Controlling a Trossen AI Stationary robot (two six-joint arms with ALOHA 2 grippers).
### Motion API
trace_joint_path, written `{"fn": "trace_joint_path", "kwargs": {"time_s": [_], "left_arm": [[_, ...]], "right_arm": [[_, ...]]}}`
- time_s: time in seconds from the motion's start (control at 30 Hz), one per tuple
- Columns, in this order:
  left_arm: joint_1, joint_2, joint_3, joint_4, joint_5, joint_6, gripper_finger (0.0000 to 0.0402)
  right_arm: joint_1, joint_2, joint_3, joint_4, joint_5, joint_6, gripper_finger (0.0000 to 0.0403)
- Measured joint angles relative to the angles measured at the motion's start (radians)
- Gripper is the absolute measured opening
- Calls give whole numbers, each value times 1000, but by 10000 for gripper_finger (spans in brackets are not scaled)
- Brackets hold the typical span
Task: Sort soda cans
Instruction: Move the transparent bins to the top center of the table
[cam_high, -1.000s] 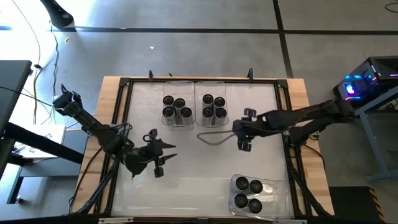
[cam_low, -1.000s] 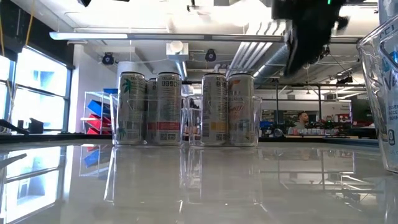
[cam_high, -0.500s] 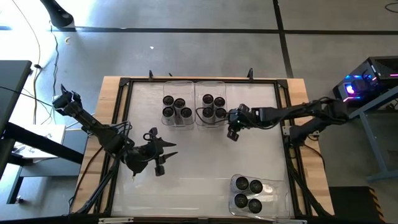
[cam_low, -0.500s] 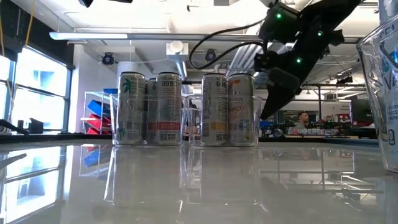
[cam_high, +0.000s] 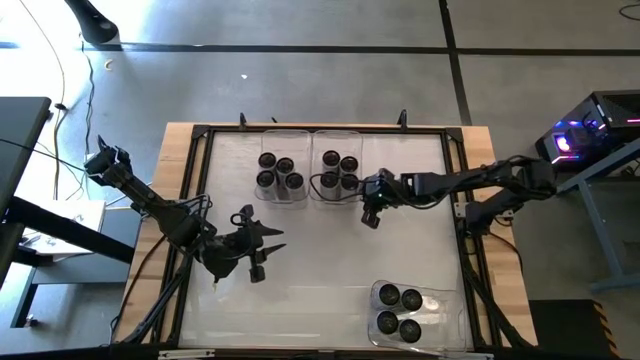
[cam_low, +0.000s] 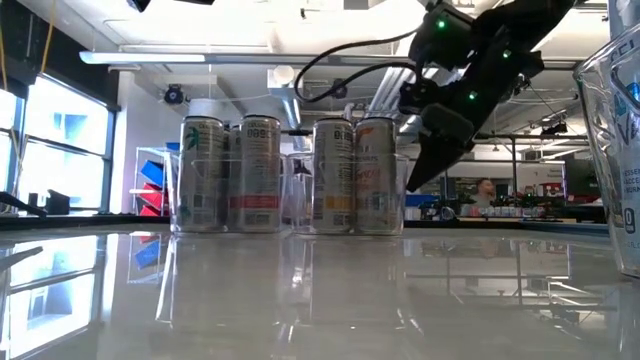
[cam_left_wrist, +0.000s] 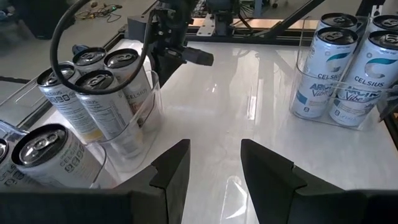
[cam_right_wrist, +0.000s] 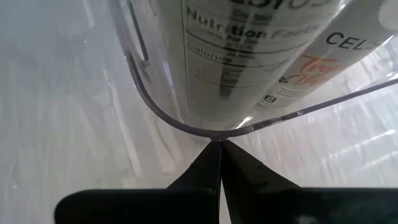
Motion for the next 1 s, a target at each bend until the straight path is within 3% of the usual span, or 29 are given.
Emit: {"fn": "trace_joint_path", "kwargs": {"time_s": [0.17,0.4,0.63,0.83,1.0], "left_arm": [[0,0,0,0,0,0,136],[0,0,0,-1,0,4,136],[0,0,0,0,-4,18,136],[3,0,0,1,-14,19,136],[13,0,0,3,-14,18,136]], "right_arm": [[0,-18,4,-43,21,-8,5],[64,-211,10,-340,54,90,5],[388,-384,154,-603,65,309,2],[695,-363,289,-765,89,625,0],[892,-334,287,-810,38,948,0]]}}
